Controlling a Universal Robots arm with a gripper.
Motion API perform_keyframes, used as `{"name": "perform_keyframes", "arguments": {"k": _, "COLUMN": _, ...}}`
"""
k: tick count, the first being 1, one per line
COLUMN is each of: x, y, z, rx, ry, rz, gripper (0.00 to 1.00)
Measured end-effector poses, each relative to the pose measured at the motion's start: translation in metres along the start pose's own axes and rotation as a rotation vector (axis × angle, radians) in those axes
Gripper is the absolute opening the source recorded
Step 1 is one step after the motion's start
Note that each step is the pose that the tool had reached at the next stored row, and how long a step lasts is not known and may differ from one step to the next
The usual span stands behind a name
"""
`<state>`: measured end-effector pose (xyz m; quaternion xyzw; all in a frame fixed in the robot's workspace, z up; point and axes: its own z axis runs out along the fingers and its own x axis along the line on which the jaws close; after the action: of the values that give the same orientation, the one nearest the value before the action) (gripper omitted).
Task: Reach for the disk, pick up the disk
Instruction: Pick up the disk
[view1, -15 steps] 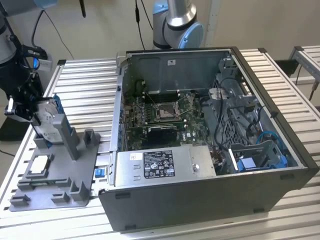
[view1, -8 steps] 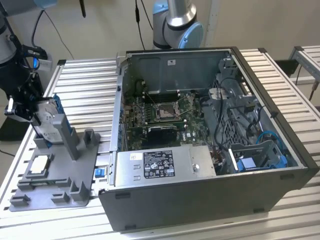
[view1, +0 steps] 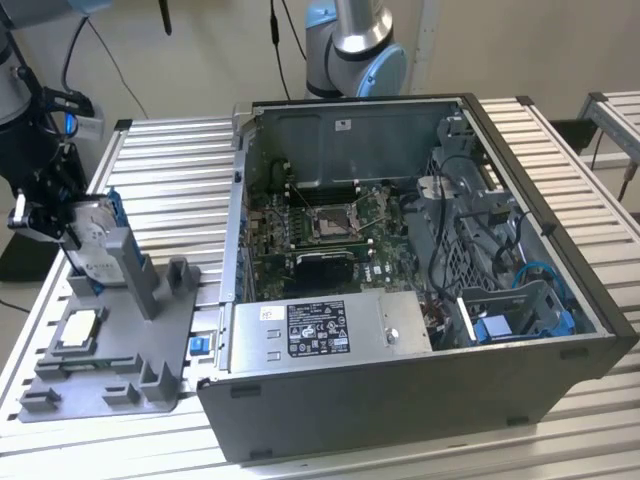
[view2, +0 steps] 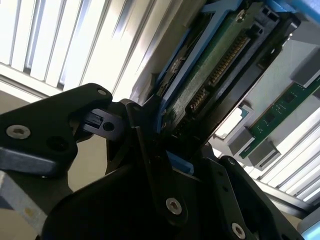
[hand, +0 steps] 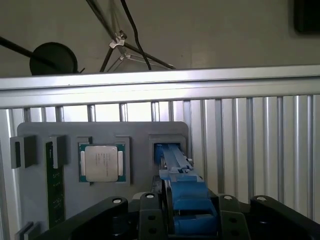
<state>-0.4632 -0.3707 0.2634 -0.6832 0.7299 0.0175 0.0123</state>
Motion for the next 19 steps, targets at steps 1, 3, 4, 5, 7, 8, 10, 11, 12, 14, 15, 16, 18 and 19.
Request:
{"name": "perform_keyframes", "arguments": {"k": 1, "x": 0.0000, "y": 0.0000, "z": -0.0008, "rx": 0.0000, "ry": -0.0001, "rz": 0.000, "gripper": 0.00}}
{"name": "perform_keyframes", "arguments": {"k": 3, "x": -0.0002, "y": 0.0000, "z": -0.0034, "rx": 0.0000, "ry": 0.0000, "rz": 0.000, "gripper": 0.00}}
{"name": "perform_keyframes", "arguments": {"k": 4, "x": -0.0002, "y": 0.0000, "z": -0.0048, "rx": 0.0000, "ry": 0.0000, "rz": 0.000, "gripper": 0.00}}
{"name": "perform_keyframes", "arguments": {"k": 5, "x": -0.0003, "y": 0.0000, "z": -0.0065, "rx": 0.0000, "ry": 0.0000, "rz": 0.000, "gripper": 0.00}}
{"name": "perform_keyframes", "arguments": {"k": 7, "x": -0.0004, "y": 0.0001, "z": -0.0100, "rx": 0.0000, "ry": 0.0000, "rz": 0.000, "gripper": 0.00}}
{"name": "perform_keyframes", "arguments": {"k": 8, "x": -0.0005, "y": 0.0001, "z": -0.0119, "rx": 0.0000, "ry": 0.0000, "rz": 0.000, "gripper": 0.00}}
{"name": "perform_keyframes", "arguments": {"k": 10, "x": -0.0007, "y": 0.0001, "z": -0.0161, "rx": 0.0000, "ry": 0.0000, "rz": 0.000, "gripper": 0.00}}
{"name": "perform_keyframes", "arguments": {"k": 11, "x": -0.0008, "y": 0.0001, "z": -0.0182, "rx": -0.0001, "ry": 0.0000, "rz": 0.000, "gripper": 0.00}}
{"name": "perform_keyframes", "arguments": {"k": 12, "x": -0.0009, "y": 0.0002, "z": -0.0202, "rx": -0.0001, "ry": 0.0000, "rz": 0.000, "gripper": 0.00}}
{"name": "perform_keyframes", "arguments": {"k": 14, "x": -0.0010, "y": 0.0002, "z": -0.0241, "rx": -0.0002, "ry": 0.0001, "rz": 0.000, "gripper": 0.00}}
{"name": "perform_keyframes", "arguments": {"k": 15, "x": -0.0011, "y": 0.0002, "z": -0.0262, "rx": -0.0002, "ry": 0.0001, "rz": 0.000, "gripper": 0.00}}
{"name": "perform_keyframes", "arguments": {"k": 16, "x": -0.0012, "y": 0.0002, "z": -0.0284, "rx": -0.0002, "ry": 0.0001, "rz": 0.000, "gripper": 0.00}}
{"name": "perform_keyframes", "arguments": {"k": 18, "x": -0.0014, "y": 0.0003, "z": -0.0327, "rx": 0.0000, "ry": 0.0000, "rz": 0.000, "gripper": 0.00}}
{"name": "perform_keyframes", "arguments": {"k": 19, "x": -0.0015, "y": 0.0003, "z": -0.0349, "rx": 0.0000, "ry": 0.0000, "rz": 0.000, "gripper": 0.00}}
